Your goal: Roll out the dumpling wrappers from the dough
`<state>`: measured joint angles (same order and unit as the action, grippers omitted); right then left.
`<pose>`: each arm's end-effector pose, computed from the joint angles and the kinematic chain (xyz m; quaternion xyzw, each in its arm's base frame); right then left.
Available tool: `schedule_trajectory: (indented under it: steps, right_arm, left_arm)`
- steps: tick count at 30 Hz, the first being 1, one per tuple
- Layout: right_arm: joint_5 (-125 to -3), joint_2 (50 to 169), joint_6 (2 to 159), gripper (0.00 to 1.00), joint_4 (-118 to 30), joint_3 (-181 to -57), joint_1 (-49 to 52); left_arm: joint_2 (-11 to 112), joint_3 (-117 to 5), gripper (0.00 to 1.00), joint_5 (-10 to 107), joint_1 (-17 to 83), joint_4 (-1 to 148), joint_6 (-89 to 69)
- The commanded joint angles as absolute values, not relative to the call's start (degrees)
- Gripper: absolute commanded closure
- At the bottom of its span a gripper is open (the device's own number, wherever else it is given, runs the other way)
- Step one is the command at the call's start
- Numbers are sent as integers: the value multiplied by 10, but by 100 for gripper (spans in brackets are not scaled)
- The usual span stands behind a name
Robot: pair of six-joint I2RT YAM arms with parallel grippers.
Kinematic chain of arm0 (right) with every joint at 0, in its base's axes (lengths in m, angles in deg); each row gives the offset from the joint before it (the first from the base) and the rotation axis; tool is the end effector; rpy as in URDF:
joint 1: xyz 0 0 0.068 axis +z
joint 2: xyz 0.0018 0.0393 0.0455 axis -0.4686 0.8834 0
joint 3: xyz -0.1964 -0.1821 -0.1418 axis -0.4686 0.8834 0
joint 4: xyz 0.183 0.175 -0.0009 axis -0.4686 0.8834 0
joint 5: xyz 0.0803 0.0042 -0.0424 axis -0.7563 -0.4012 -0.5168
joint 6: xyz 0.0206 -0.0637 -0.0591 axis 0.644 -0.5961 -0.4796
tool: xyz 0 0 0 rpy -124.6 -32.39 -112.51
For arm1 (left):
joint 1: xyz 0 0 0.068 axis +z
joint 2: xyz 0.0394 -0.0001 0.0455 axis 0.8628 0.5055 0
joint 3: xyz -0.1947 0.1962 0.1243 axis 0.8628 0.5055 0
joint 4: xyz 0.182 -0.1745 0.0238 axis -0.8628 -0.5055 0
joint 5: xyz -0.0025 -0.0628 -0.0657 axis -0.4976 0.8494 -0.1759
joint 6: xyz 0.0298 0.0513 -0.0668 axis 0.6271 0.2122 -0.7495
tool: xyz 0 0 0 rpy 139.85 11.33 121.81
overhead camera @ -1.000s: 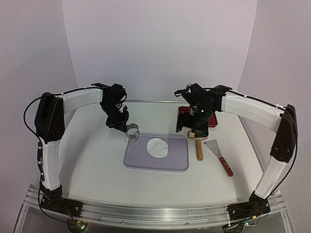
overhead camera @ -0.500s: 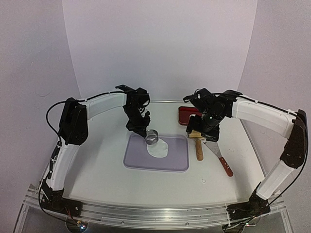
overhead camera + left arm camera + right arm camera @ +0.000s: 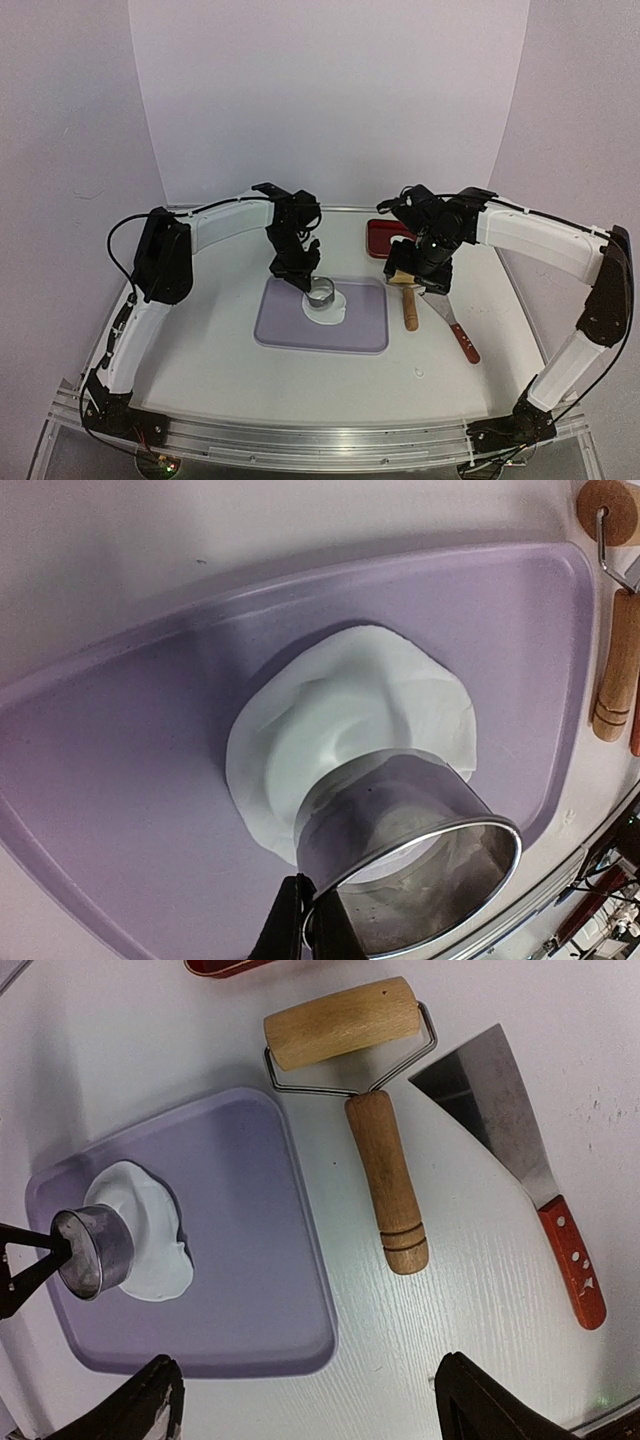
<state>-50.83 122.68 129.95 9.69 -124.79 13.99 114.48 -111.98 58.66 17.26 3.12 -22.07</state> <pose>0.2615 0.2253 0.2755 0.1308 0.9693 0.1255 0.1663 0.3640 -0.3657 0.1718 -0.1722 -0.9679 0.1827 0.0089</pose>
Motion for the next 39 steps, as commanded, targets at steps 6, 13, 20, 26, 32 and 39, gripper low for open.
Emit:
schedule_trajectory:
  steps: [6, 13, 20, 26, 32, 39]
  right_arm:
    - [-489, 1204, 1301, 13, 109, -1245, 141]
    - [-486, 1201, 1298, 12, 113, -1247, 141]
    - [-486, 1204, 1293, 12, 115, -1249, 141]
    - [-484, 1216, 1271, 12, 115, -1265, 141]
    - [-506, 1246, 1226, 12, 113, -1310, 141]
    - [-609, 1342, 1146, 15, 109, -1415, 141]
  left_arm:
    - [1166, -1154, 100, 580, 167, 28, -216]
    - [1175, -1164, 98, 582, 167, 25, -218]
    - [1165, -1155, 76, 580, 167, 27, -220]
    - [1154, -1168, 65, 602, 167, 32, -231]
    - [1117, -1158, 63, 598, 173, 34, -243]
    - [996, -987, 76, 660, 222, 129, -267]
